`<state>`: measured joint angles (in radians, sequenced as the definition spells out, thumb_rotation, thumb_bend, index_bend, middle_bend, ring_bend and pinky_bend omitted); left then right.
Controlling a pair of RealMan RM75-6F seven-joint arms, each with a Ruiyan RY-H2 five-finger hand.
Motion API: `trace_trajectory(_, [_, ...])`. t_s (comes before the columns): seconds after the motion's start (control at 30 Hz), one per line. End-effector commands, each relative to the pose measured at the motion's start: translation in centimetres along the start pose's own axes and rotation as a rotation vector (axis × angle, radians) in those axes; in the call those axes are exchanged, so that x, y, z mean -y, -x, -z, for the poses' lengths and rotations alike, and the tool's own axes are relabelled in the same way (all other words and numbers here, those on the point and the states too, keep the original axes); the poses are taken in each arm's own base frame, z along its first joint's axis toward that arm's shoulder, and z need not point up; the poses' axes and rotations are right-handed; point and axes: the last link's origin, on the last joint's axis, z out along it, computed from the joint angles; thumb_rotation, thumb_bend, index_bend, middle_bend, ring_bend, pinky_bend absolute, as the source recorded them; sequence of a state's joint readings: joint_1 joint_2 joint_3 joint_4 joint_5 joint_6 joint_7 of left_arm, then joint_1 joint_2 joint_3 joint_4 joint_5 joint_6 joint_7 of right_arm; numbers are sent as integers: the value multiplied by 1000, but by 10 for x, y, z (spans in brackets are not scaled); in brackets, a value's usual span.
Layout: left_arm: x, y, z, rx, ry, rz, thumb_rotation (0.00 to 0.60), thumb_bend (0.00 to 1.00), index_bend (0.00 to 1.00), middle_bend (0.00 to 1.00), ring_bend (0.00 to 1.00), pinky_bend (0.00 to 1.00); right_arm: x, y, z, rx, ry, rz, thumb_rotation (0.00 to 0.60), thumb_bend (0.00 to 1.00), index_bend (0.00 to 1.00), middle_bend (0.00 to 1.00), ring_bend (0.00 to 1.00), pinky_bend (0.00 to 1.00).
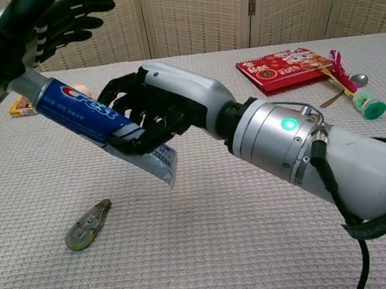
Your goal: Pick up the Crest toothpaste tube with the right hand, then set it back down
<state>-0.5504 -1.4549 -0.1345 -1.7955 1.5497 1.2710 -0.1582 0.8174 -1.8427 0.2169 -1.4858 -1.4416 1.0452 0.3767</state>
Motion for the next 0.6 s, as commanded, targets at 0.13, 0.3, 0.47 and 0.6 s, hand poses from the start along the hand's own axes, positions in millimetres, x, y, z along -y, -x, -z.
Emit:
trace_trajectory(0.13, [2, -1, -1, -1, -7, -1, 0, 116, 26, 52, 0, 0, -3, -1, 2, 4, 1, 28, 600, 712, 906, 724, 781, 537])
trace_trajectory(0.3, [13, -13, 2, -26, -29, -31, 0, 116, 26, 51, 0, 0, -17, -18, 9, 36, 46, 152, 600, 713, 906, 724, 787, 537])
trace_trajectory(0.47, [31, -18, 8, -24, -67, -110, 0, 116, 33, 51, 0, 0, -38, -37, 17, 120, 130, 381, 600, 713, 900, 701, 767, 534])
trace_trajectory(0.6, [44, -23, 13, -32, -99, -173, 0, 116, 41, 51, 0, 0, -51, -51, 24, 182, 193, 531, 600, 713, 833, 652, 717, 513])
